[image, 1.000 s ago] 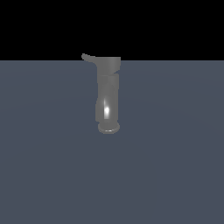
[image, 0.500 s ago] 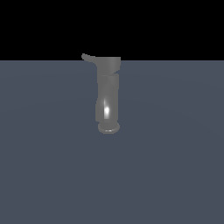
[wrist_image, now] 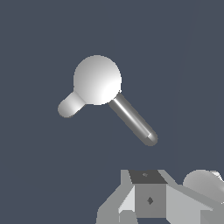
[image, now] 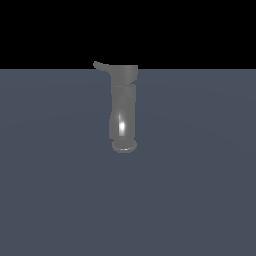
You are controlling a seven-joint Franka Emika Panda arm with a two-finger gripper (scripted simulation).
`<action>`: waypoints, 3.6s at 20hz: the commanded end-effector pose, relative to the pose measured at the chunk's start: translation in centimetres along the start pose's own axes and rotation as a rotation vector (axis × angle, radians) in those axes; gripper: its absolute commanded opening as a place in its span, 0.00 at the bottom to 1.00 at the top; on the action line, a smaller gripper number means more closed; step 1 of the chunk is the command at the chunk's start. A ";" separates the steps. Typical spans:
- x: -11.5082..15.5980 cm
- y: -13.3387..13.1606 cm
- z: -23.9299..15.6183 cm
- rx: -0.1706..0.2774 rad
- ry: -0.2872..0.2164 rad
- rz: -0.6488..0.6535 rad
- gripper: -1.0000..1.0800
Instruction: Turn on the faucet by rotating a designated handle.
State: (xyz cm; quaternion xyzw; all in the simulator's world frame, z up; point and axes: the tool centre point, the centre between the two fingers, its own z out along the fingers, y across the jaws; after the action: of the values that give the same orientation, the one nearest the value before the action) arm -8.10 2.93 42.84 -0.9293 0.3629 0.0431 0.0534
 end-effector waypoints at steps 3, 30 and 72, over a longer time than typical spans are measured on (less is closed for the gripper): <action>1.5 -2.0 1.5 -0.001 0.001 0.119 0.00; 8.6 -12.1 11.6 -0.018 0.114 0.755 0.00; 3.7 -10.3 13.4 -0.010 0.144 0.823 0.00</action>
State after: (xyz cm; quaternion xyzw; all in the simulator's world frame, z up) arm 1.45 10.06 29.79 -0.7082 0.7060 -0.0029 0.0036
